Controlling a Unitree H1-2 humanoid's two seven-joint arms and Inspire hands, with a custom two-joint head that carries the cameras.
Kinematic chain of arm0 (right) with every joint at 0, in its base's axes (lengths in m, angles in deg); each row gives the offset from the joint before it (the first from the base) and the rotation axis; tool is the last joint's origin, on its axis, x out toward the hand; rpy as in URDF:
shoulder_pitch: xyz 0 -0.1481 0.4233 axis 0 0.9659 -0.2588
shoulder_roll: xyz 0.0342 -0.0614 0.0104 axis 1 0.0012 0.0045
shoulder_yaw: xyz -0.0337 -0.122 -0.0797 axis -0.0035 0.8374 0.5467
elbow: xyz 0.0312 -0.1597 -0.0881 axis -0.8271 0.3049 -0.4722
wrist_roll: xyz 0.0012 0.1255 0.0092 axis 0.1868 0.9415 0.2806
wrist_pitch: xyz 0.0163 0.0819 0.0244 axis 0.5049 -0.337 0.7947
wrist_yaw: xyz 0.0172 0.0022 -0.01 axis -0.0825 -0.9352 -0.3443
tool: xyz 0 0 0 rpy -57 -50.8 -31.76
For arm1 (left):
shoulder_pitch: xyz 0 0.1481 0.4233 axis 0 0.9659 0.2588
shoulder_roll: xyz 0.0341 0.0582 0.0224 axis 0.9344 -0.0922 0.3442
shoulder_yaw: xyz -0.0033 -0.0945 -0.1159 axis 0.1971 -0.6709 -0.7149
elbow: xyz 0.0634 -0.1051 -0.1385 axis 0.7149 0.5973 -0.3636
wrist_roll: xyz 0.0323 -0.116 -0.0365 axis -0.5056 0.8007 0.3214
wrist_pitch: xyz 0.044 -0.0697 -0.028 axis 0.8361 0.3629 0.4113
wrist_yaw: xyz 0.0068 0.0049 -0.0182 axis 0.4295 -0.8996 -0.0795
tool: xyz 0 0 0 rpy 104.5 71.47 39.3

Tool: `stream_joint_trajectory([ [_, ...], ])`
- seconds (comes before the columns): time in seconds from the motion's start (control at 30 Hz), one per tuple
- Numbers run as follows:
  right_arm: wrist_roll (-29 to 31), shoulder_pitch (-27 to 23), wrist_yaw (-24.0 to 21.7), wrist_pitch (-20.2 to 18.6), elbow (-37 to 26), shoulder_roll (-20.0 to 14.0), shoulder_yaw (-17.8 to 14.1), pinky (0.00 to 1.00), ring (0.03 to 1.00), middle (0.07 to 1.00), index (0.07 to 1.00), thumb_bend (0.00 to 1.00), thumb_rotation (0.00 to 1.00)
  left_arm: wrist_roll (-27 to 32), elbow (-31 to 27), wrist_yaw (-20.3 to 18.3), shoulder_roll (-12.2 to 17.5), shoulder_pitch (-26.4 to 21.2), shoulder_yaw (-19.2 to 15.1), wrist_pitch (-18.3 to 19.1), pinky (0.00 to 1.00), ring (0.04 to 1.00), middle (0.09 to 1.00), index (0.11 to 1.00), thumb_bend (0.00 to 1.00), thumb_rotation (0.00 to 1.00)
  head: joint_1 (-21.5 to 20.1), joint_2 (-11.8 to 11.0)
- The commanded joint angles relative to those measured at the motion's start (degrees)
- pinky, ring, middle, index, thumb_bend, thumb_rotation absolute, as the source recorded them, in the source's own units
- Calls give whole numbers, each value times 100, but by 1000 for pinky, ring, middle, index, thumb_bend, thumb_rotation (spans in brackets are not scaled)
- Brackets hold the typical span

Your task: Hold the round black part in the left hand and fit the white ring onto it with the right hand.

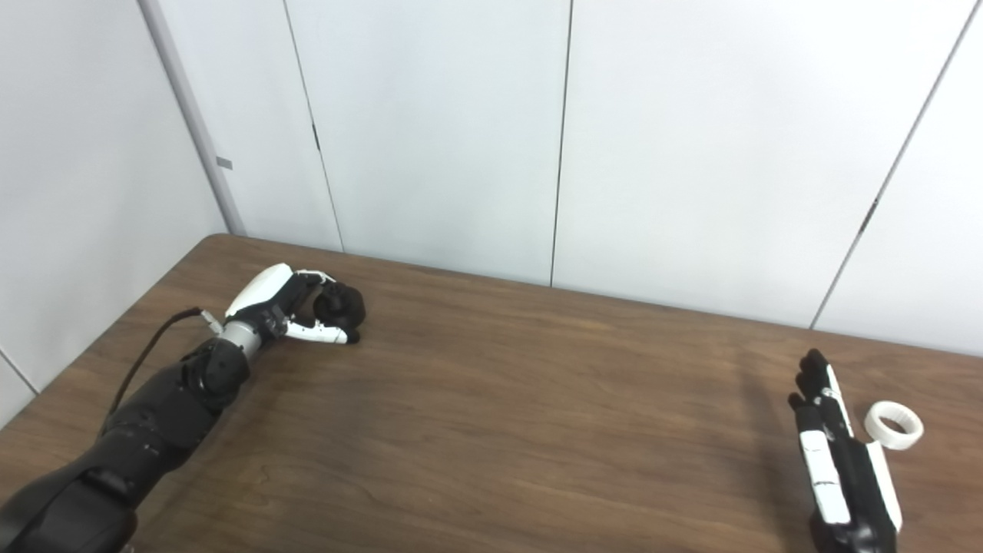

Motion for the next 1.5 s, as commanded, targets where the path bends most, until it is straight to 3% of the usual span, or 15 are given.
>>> stream_joint_trajectory([
  [0.0,14,319,0,47,346,63,23,982,1000,1000,1000,397,893,-101,-76,-43,186,-94,-8,60,1000,945,854,678,914,223,5,-8],
  [1.47,23,294,-27,127,411,1,29,979,1000,998,1000,381,917,9,-46,-53,256,4,-196,-93,1000,944,851,682,930,205,43,23],
])
